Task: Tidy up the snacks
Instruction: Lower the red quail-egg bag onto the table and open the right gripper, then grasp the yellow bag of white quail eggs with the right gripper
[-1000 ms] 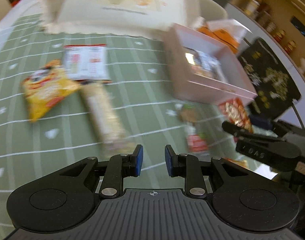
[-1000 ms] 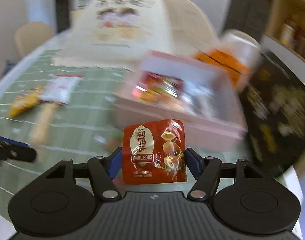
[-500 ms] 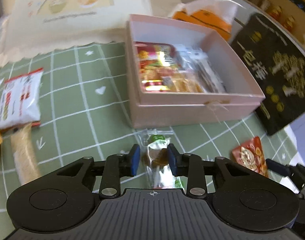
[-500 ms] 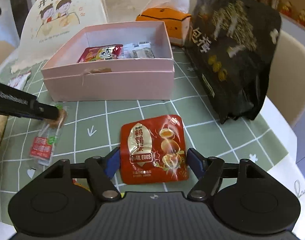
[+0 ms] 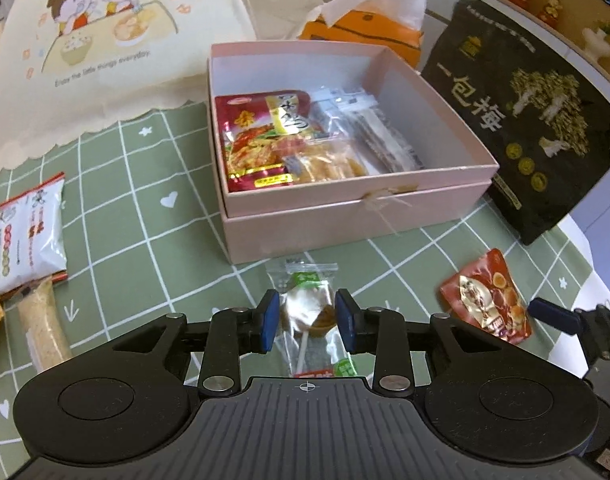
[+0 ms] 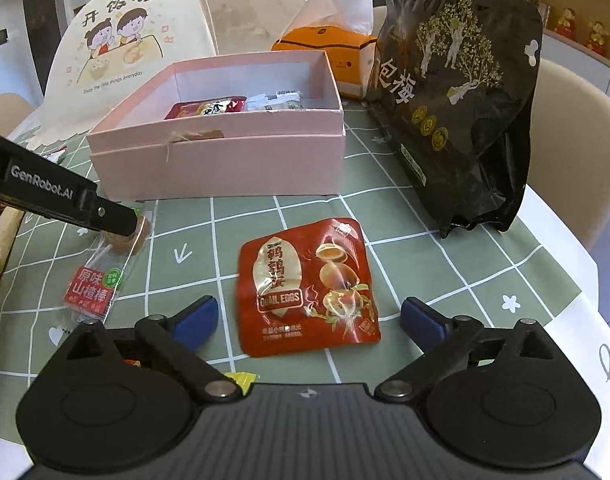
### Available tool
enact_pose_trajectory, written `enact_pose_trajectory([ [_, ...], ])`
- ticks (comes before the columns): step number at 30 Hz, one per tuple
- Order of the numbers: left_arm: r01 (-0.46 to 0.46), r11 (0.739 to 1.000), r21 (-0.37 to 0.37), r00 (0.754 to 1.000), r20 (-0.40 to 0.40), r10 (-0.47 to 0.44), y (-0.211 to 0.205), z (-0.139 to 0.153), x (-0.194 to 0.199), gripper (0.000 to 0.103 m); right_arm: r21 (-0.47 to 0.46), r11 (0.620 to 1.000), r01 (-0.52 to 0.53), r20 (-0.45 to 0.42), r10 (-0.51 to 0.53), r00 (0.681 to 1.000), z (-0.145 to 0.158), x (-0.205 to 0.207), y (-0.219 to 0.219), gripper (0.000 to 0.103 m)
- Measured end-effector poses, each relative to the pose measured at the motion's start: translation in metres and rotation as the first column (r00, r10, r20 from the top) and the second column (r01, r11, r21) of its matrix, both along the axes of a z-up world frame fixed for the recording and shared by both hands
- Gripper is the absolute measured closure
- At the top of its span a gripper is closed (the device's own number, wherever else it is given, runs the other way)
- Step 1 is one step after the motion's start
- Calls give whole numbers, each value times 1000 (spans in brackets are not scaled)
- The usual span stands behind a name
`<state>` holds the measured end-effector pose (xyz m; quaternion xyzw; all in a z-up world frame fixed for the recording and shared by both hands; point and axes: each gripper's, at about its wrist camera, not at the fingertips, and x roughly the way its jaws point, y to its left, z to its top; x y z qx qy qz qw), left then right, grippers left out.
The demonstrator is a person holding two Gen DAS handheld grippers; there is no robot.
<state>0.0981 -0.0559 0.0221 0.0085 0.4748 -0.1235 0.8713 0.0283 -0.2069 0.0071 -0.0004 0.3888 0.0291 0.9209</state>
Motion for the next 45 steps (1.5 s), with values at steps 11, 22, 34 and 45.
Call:
enact_pose_trajectory([
  [11, 55, 996, 70, 998, -9, -55, -16, -13, 0, 53, 2, 1000, 3, 18, -3, 1000, -2, -5, 2, 3],
  [22, 132, 985, 109, 990, 38, -137, -8, -15, -4, 56, 1, 996, -84, -58, 84, 995, 5, 0, -5, 3],
  [34, 80, 996, 26, 996, -51, -79, 46, -8, -80, 58, -56, 977, -206, -92, 201, 975, 24, -69, -6, 15],
  [45, -6, 1000, -19, 996, -86, 4, 84, -7, -92, 58, -192, 867, -460, -23, 465, 885, 29, -74, 65, 19],
])
